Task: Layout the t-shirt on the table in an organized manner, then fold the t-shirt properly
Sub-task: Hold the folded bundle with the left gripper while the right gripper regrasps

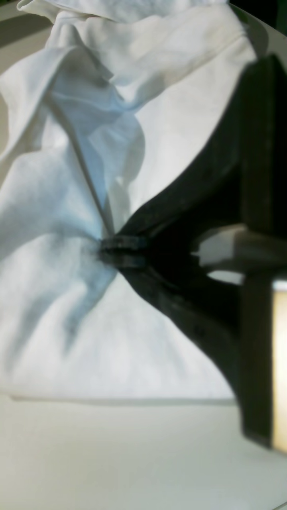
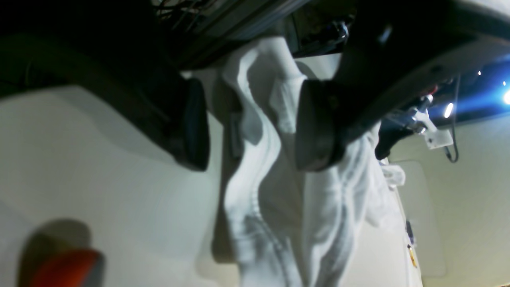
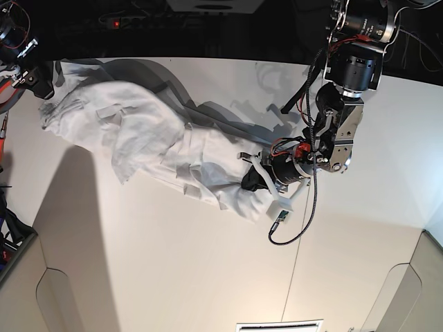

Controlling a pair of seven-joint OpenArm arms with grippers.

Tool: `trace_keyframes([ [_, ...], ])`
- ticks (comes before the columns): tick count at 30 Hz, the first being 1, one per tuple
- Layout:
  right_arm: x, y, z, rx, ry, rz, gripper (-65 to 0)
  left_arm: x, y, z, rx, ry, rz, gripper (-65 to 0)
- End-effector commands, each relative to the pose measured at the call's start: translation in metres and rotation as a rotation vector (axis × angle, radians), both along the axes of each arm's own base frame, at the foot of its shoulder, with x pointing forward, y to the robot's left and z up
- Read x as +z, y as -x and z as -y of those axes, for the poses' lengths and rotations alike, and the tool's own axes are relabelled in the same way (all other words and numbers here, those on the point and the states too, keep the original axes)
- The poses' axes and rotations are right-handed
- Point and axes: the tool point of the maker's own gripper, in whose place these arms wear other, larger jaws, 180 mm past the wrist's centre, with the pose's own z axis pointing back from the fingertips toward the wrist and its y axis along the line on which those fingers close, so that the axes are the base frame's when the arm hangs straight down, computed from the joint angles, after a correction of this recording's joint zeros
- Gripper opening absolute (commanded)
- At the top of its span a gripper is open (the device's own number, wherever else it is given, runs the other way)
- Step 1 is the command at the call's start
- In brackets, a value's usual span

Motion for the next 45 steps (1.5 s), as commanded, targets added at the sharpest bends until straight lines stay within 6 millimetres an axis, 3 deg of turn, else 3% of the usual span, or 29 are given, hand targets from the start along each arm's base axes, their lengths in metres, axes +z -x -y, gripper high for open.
trace_keyframes([
  [1,0.007,-0.006,0.006,0.013,0.022,0.026,-30.7,-0.021,0.010,-0.032,0.027,-0.160,-0.081,-65.0],
  [4,0.005,-0.011,-0.004,0.049,0.014,0.021,-30.3,-0.021,0.010,-0.032,0.027,-0.161,-0.081,-65.0],
  [9,-0.015,-0.010,-0.022,0.145,0.072,-0.050,-20.7,-0.021,0.010,-0.032,0.026,-0.161,-0.081,-65.0],
  [15,-0.023,-0.011,-0.037,0.192,0.066,-0.070,-20.7,-0.022,0.010,-0.032,0.027,-0.161,-0.082,-65.0],
  [27,-0.018,-0.018,-0.045,0.166,0.023,-0.031,-21.2,-0.021,0.010,-0.032,0.026,-0.160,-0.081,-65.0],
  [30,-0.017,-0.021,-0.046,0.168,0.021,-0.025,-32.7,-0.021,0.010,-0.032,0.028,-0.157,-0.081,-65.0],
  [34,-0.016,-0.023,-0.046,0.166,0.018,-0.019,-64.0,-0.021,0.010,-0.032,0.028,-0.157,-0.082,-65.0],
  [45,0.014,-0.042,-0.053,0.169,-0.029,0.093,-65.0,-0.014,0.012,-0.013,0.043,-0.004,-0.112,-65.0],
])
